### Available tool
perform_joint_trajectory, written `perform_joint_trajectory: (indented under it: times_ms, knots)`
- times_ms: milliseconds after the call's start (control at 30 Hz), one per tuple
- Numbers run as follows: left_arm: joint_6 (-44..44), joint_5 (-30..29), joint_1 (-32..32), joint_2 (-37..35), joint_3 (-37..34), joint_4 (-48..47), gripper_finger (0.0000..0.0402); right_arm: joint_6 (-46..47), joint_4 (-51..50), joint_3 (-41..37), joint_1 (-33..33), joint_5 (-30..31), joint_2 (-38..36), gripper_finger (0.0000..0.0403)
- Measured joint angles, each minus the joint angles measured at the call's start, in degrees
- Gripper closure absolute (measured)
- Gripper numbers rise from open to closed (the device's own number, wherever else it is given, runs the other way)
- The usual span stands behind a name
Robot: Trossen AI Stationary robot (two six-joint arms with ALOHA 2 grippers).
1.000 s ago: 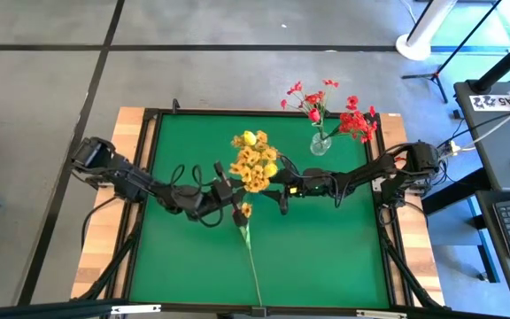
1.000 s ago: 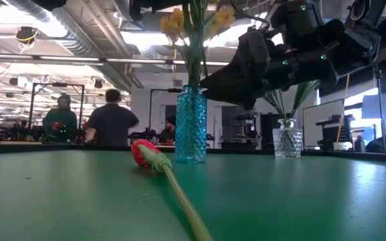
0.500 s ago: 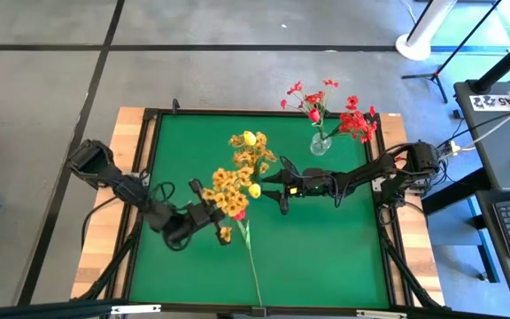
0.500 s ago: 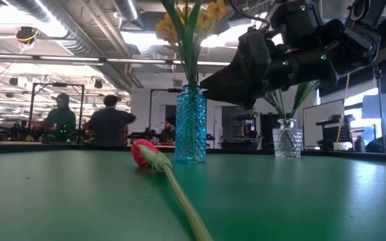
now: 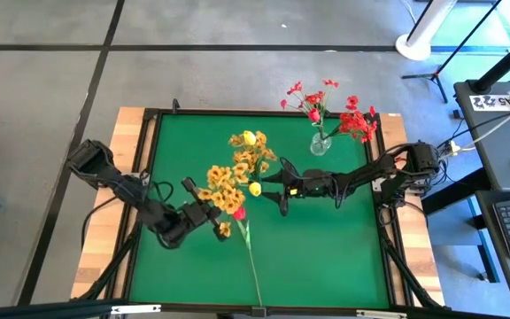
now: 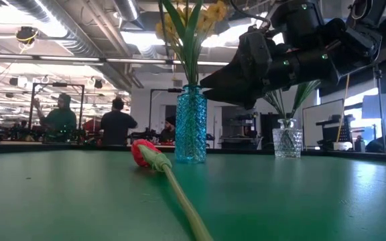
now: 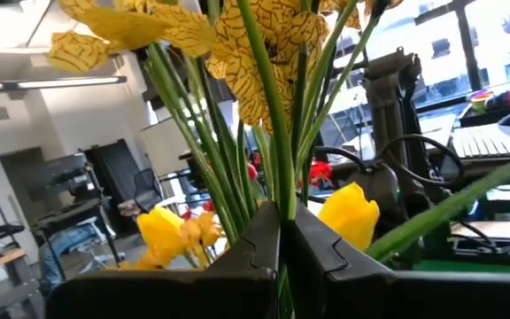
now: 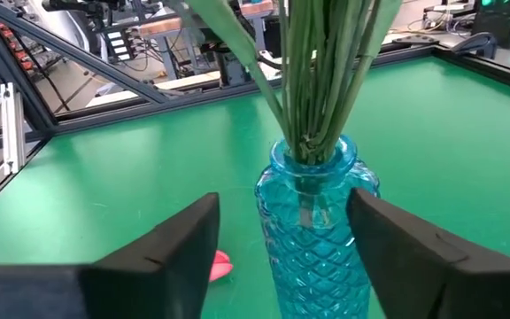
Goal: Sort flowers into vase by color
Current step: Put the yellow flower into the blue vase
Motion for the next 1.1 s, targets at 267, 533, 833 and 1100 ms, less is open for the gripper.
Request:
perform_joint_trajectory:
  times_ms: [267,533,833,1100]
  knots:
    - [-1.5,4.0,1.6,0.0,0.0,0.8,0.0401,0.1,-3.1,-0.5,-0.1,7.5,0.6,0.0063]
    - [-3.5,5.1,3.3,0.0,0.0,-1.0,0.0401,0.1,-2.9,-0.3,0.0,6.5,0.3,0.0036]
    - [-4.6,2.6,3.7,0.0,0.0,-1.5,0.0402,1.0,-2.5,-0.2,-0.5,6.5,0.3,0.0036]
    - [-7.2,-9.4,3.7,0.0,0.0,-2.6,0.0402,1.1,-2.4,-0.1,-0.5,6.6,0.2,0.0036]
